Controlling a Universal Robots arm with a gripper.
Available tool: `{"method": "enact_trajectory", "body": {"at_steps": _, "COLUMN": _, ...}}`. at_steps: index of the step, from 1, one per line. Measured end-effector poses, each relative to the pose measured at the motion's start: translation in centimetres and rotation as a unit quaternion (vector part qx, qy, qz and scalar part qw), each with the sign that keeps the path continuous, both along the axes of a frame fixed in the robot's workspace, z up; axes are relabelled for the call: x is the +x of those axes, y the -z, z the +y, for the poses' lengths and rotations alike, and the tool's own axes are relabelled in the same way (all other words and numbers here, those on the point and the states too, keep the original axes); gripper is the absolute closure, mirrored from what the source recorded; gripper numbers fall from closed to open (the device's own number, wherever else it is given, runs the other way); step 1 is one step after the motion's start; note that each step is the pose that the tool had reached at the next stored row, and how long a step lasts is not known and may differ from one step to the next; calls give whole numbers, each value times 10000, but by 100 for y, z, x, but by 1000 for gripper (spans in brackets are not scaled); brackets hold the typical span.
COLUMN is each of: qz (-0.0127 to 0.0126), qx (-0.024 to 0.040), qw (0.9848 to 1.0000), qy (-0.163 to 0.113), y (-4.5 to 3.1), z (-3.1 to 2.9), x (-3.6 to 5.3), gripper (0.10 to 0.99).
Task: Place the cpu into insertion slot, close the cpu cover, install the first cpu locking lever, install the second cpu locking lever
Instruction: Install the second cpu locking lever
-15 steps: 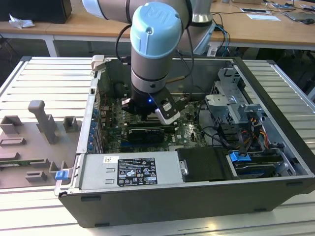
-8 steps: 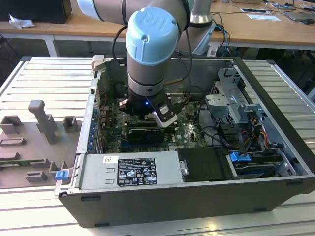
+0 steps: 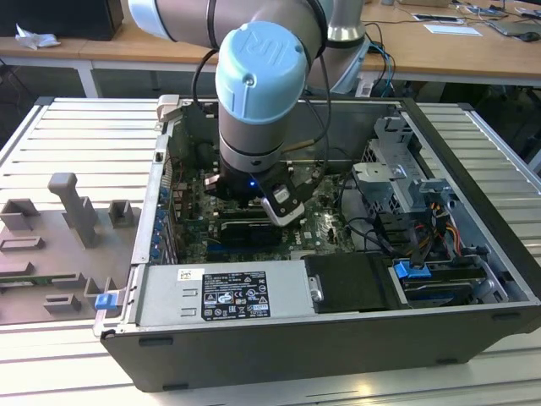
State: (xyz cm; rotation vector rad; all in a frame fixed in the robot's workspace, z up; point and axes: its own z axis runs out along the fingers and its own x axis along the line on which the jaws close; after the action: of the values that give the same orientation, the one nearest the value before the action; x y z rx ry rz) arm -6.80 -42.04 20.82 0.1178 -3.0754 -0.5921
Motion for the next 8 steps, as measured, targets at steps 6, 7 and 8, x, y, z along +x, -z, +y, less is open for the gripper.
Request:
{"method": "enact_trajectory", "body": {"at_steps": 6, "qz": 1, "qx": 21, "qw": 10000, "qy": 2, "y": 106, "z": -1, "x": -14, "gripper": 980}}
{"method": "enact_trajectory", "body": {"at_steps": 7, "qz": 1, "qx": 23, "qw": 10000, "qy": 1, "y": 112, "z": -1, "x": -17, "gripper": 980}}
{"method": "enact_trajectory", "body": {"at_steps": 8, "qz": 1, "qx": 27, "qw": 10000, "qy": 0, "y": 118, "z": -1, "x": -19, "gripper": 980}}
